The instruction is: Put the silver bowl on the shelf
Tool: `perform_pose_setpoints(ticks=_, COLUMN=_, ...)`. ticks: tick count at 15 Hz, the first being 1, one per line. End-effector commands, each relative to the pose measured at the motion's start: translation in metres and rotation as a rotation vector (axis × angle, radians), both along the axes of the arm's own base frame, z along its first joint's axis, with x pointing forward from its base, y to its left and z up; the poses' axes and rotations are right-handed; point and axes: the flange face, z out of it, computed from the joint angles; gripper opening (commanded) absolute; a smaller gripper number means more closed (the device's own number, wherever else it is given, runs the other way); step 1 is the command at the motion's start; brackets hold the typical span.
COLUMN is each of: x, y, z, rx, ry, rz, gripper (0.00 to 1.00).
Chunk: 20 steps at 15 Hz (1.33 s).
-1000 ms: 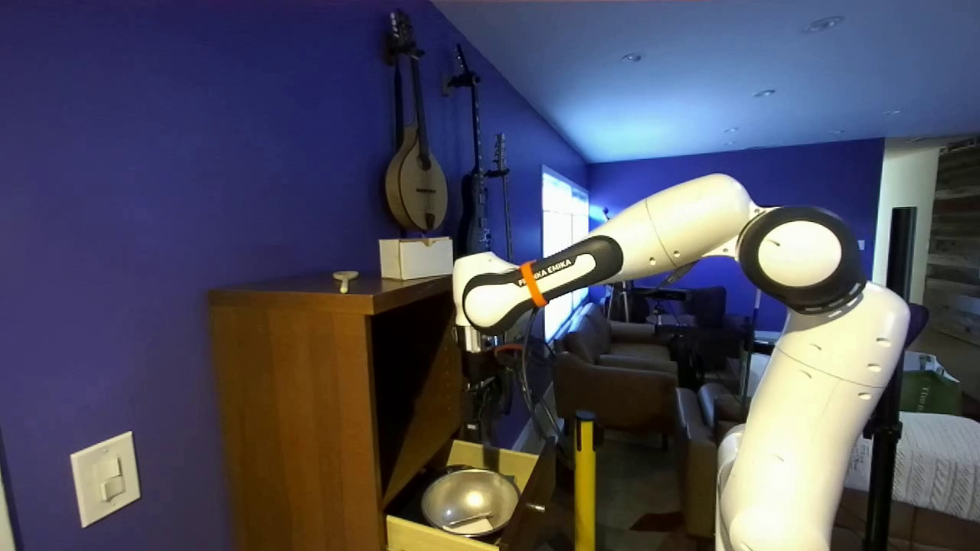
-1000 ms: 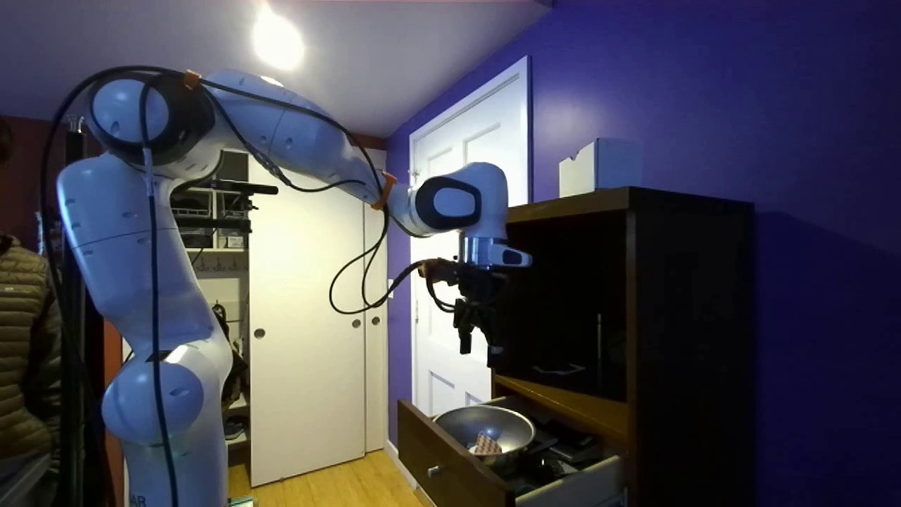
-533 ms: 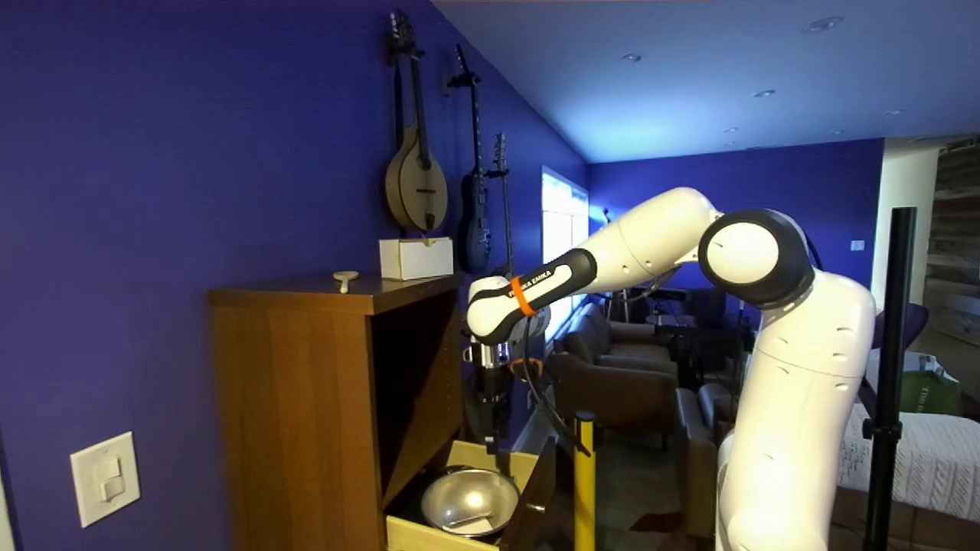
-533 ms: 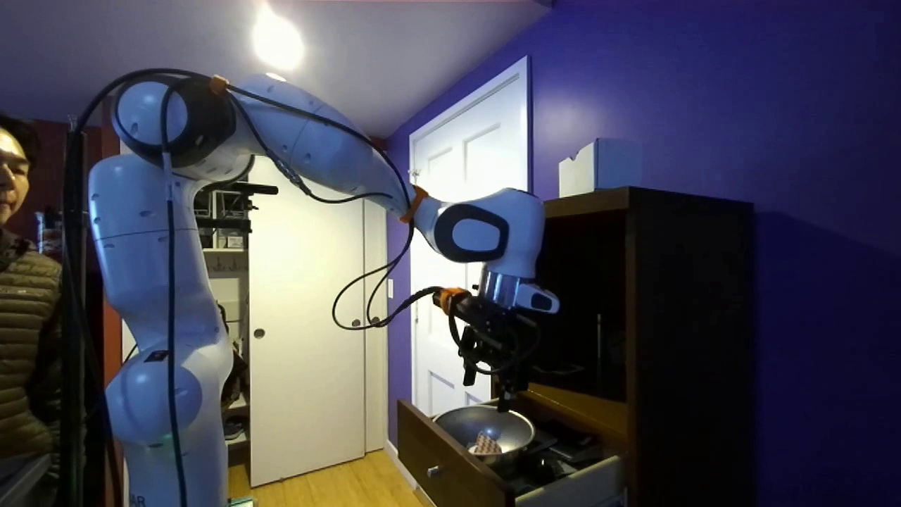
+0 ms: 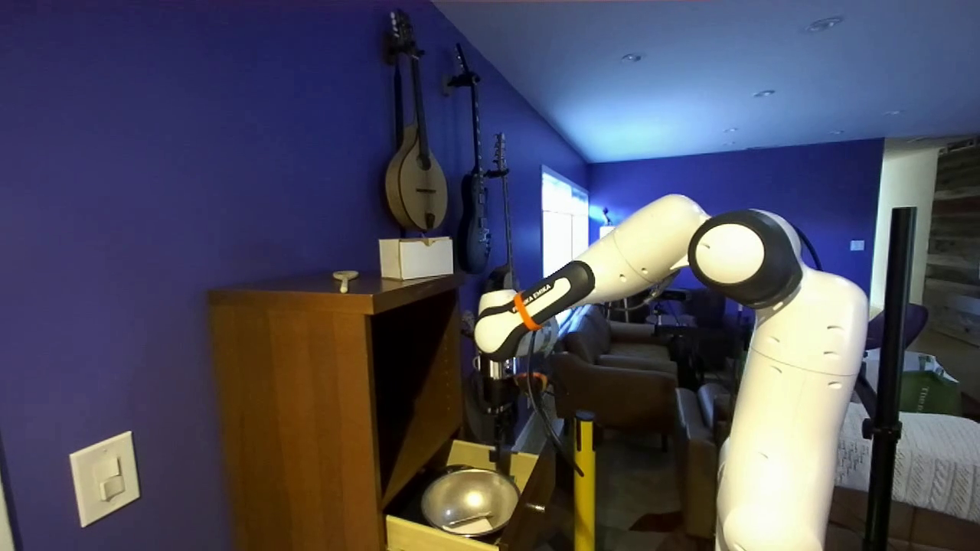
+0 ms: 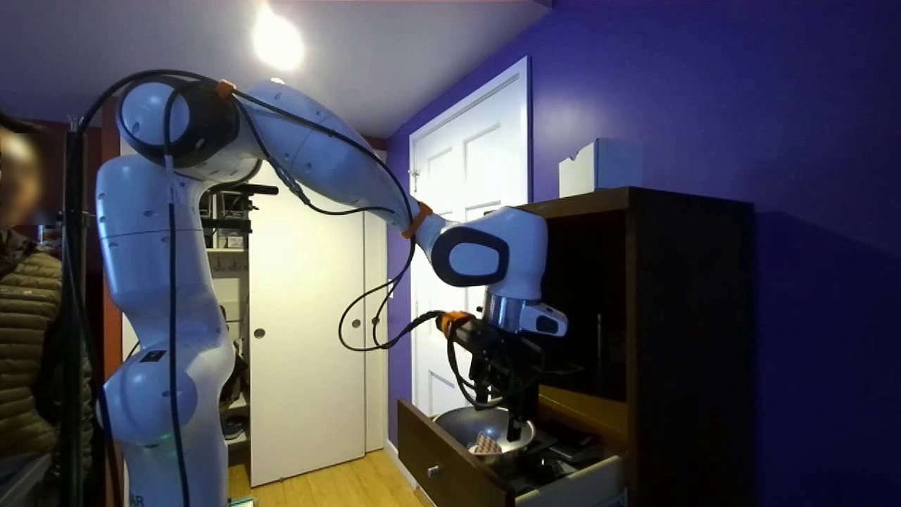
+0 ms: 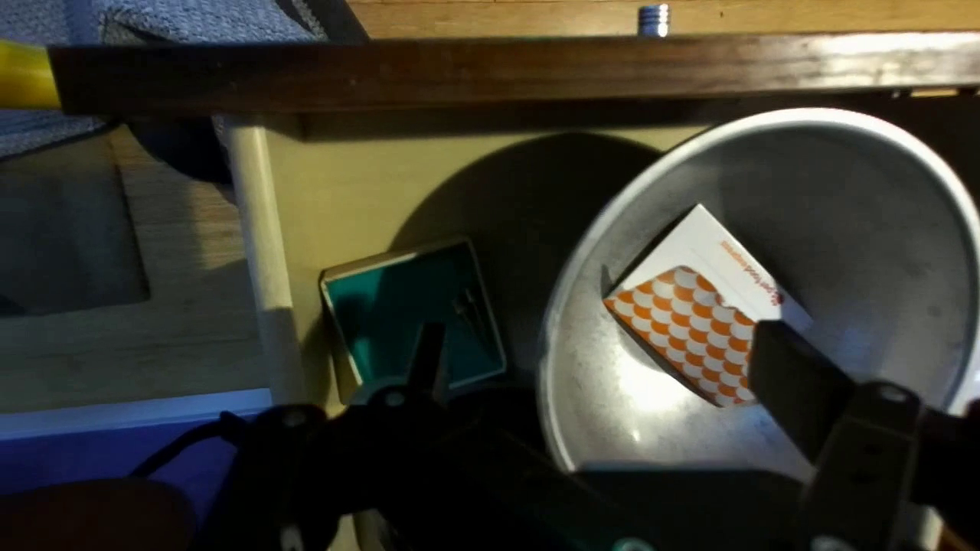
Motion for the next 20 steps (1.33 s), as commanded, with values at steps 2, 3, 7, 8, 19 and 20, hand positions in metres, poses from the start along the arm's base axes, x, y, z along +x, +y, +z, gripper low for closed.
perform_pose_setpoints(ticks=2, x=-0.014, y=-0.021, z=-0.031, rx=0.035, ry=-0.013, rz=-0.057, gripper=1.0)
perform_pose_setpoints(ticks=3, x=-0.015, y=-0.022, z=-0.035, rx=0.036, ry=-0.011, rz=-0.063, gripper=1.0)
perform_pose_setpoints(ticks=7, x=-0.017, y=-0.018, z=-0.042, rx=0.069, ry=-0.026, rz=-0.089, gripper=1.0)
perform_pose_setpoints(ticks=8, x=-0.017, y=-0.017, z=-0.042, rx=0.078, ry=-0.033, rz=-0.096, gripper=1.0)
perform_pose_setpoints(ticks=19, x=-0.016, y=0.006, z=-0.058, rx=0.12, ry=-0.021, rz=-0.056, gripper=0.53)
perform_pose_setpoints(ticks=20, x=-0.016, y=0.008, z=-0.059, rx=0.122, ry=-0.022, rz=-0.048, gripper=0.45)
